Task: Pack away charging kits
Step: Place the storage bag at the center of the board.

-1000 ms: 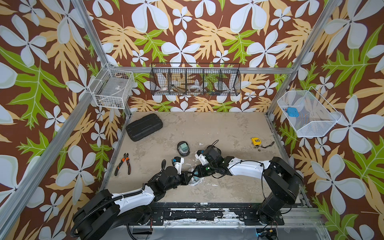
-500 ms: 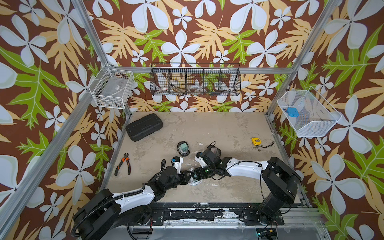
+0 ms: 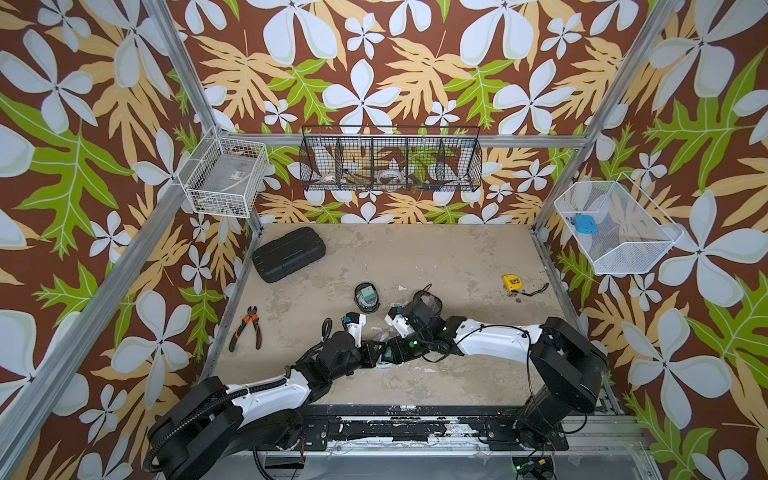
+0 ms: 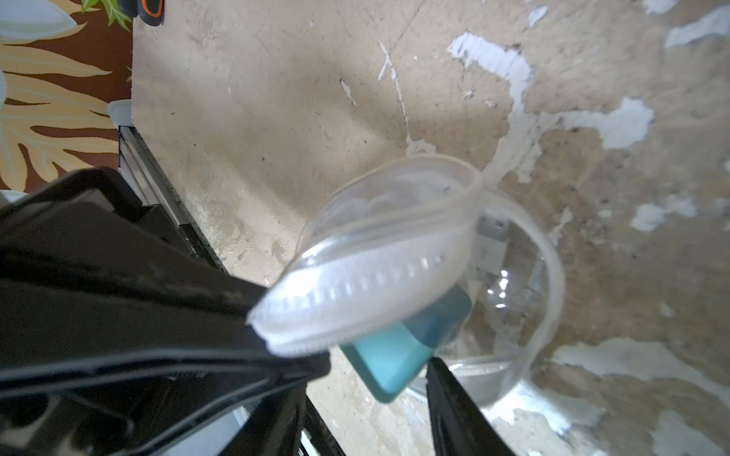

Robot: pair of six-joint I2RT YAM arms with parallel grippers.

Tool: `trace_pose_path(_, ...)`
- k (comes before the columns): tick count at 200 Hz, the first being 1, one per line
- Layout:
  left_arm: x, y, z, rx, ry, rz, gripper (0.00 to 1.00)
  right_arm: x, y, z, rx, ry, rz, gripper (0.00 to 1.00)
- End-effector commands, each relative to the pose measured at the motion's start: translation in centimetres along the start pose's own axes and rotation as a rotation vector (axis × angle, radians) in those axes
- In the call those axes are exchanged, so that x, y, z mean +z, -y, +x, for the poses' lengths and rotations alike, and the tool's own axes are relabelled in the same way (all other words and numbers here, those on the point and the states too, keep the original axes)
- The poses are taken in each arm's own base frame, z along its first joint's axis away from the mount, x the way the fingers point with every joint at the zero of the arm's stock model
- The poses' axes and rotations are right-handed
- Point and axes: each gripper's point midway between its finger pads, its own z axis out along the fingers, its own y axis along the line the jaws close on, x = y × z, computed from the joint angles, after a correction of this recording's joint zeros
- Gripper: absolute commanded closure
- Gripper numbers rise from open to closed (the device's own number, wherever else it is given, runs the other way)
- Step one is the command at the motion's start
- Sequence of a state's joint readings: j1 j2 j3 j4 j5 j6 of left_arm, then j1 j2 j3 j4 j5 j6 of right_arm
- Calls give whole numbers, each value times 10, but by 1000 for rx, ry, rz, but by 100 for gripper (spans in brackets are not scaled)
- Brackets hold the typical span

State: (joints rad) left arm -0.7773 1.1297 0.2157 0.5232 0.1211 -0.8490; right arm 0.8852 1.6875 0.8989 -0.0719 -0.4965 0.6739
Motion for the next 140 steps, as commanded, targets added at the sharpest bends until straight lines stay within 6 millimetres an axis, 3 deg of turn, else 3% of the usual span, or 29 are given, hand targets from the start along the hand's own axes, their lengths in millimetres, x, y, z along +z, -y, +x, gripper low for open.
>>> trace_pose_path(1,0,13,-4,9,2,55,100,-1,-30,-13,-45,39,-136,51)
trace_pose_path(53,-1,6,7,-1,-38,35,100,-23,-19,-27,-58,128,-98,50)
trace_pose_path(91,-2,9,17,26,-94,55,89,-42,-15,-18,-121,129,-42,36)
trace_pose_path(109,-1,11,21,55,-127,65,77,-49,-14,-13,-118,134,-36,33)
trace_pose_path(125,-1,14,23,75,-151,67,38,-53,-15,-15,-108,145,-35,35)
trace_pose_path(140,-3,7,22,90,-151,22,33,-56,-16,-20,-94,163,-34,36)
